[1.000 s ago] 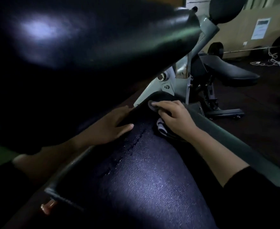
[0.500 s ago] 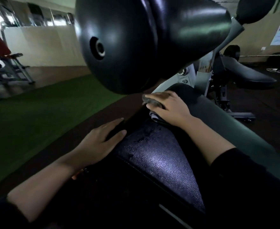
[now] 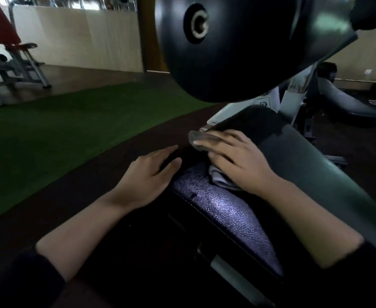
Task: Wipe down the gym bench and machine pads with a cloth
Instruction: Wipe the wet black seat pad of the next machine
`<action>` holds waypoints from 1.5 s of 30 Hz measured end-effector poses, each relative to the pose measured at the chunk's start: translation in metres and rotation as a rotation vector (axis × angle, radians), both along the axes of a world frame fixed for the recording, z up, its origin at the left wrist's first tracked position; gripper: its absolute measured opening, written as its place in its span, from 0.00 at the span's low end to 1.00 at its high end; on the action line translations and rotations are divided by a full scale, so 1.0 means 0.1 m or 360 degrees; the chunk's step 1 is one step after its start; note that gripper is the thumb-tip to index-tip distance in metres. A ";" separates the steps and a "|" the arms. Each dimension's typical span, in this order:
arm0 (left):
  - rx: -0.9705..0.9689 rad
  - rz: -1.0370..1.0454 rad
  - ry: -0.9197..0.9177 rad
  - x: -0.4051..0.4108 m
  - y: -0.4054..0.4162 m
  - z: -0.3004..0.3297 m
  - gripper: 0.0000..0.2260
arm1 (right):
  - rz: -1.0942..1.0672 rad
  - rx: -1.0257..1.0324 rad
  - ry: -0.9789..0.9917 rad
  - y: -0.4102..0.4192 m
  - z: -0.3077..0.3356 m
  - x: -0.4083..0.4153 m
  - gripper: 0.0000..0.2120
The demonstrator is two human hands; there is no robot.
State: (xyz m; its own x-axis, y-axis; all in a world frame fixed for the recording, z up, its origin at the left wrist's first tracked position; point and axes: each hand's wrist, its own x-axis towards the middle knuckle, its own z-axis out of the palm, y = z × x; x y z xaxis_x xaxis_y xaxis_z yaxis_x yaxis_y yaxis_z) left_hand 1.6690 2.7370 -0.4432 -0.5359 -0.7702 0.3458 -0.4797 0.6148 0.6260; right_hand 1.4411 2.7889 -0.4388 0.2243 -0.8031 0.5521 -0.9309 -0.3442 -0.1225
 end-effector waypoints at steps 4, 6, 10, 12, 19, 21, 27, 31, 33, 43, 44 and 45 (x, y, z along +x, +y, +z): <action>-0.0077 0.0035 -0.0065 -0.03 0.00 0.00 0.28 | -0.0130 -0.0016 0.0040 -0.05 -0.03 -0.68 0.19; -0.0104 0.0042 -0.0093 -0.05 0.00 0.00 0.29 | -0.0367 0.0079 -0.0122 -0.33 0.07 -0.82 0.20; -0.0093 0.0024 -0.0103 -0.05 -0.02 0.01 0.29 | -0.0307 0.0139 -0.0088 -0.73 0.26 -0.31 0.20; -0.0077 0.0022 -0.0077 -0.04 -0.03 -0.01 0.29 | -0.0210 0.0136 0.0004 -0.60 0.22 0.04 0.20; -0.0074 -0.0003 -0.0027 -0.01 -0.02 -0.03 0.30 | 0.0109 0.0046 0.0070 0.00 0.06 -0.29 0.20; -0.0085 0.0013 -0.0042 -0.03 0.00 -0.02 0.29 | -0.0048 0.0088 0.0047 -0.17 0.11 -0.50 0.21; -0.0066 0.0004 -0.0026 -0.02 0.00 0.00 0.35 | -0.0250 0.0202 0.0023 -0.58 0.28 0.03 0.23; -0.0074 -0.0053 0.0082 0.00 0.00 -0.02 0.31 | 0.0039 -0.0005 0.0114 -0.02 0.09 0.23 0.19; -0.0068 -0.0034 0.0070 0.00 -0.02 -0.03 0.33 | 0.0166 -0.0005 0.0094 0.18 0.06 0.03 0.19; -0.0087 -0.0035 0.0098 -0.02 -0.03 -0.05 0.36 | -0.0305 0.0178 0.0062 -0.55 0.24 -0.03 0.23; -0.0073 -0.0042 0.0123 -0.01 -0.03 -0.05 0.35 | -0.0265 0.0168 0.0055 -0.51 0.23 0.10 0.23; -0.0053 -0.0062 0.0165 -0.01 -0.04 -0.06 0.34 | -0.0215 0.0146 0.0045 -0.42 0.20 0.22 0.22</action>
